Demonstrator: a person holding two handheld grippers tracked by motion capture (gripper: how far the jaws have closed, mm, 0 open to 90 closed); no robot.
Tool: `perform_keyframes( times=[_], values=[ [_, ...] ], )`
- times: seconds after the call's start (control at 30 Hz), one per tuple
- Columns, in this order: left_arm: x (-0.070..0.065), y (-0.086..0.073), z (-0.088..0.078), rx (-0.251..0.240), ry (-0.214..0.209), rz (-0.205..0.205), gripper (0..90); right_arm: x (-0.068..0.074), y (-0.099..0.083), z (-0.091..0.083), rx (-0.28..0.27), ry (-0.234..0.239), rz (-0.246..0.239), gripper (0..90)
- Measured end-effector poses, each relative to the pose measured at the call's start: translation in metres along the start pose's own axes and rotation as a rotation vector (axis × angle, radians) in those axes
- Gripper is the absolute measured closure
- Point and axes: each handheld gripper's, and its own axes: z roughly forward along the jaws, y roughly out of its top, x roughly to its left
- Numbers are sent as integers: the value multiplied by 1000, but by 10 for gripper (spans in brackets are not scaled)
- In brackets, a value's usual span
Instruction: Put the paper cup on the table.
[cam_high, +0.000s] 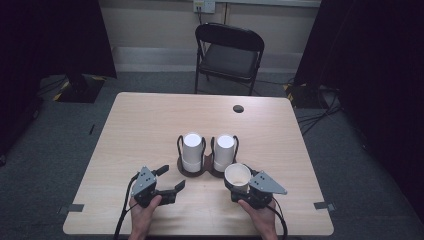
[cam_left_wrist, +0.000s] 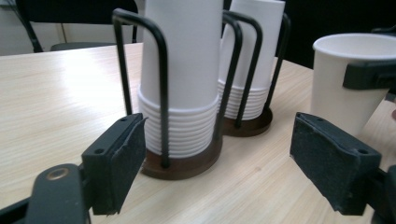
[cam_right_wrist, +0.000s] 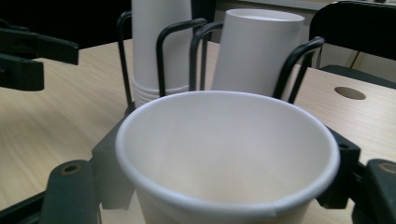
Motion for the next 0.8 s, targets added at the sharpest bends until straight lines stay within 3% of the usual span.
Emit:
perform_keyframes(
  times=[0.2,0.3,0.5,0.57,0.67,0.8],
  values=[
    [-1,-7,0,-2,48,-1,185,-9,2,-3,-18,-19,30,242],
    [-7,-13,0,-38,136,4,178,-18,3,-2,-19,-36,39,242],
    [-8,-21,3,-35,149,-4,177,-31,5,0,-35,-56,56,242],
    [-9,-22,2,-47,166,8,176,-36,7,1,-50,-59,74,242],
    [-10,-21,3,-25,177,55,176,-43,8,3,-88,-63,104,241],
    [-9,-21,4,-26,171,44,176,-51,11,7,-96,-93,122,241]
  ],
)
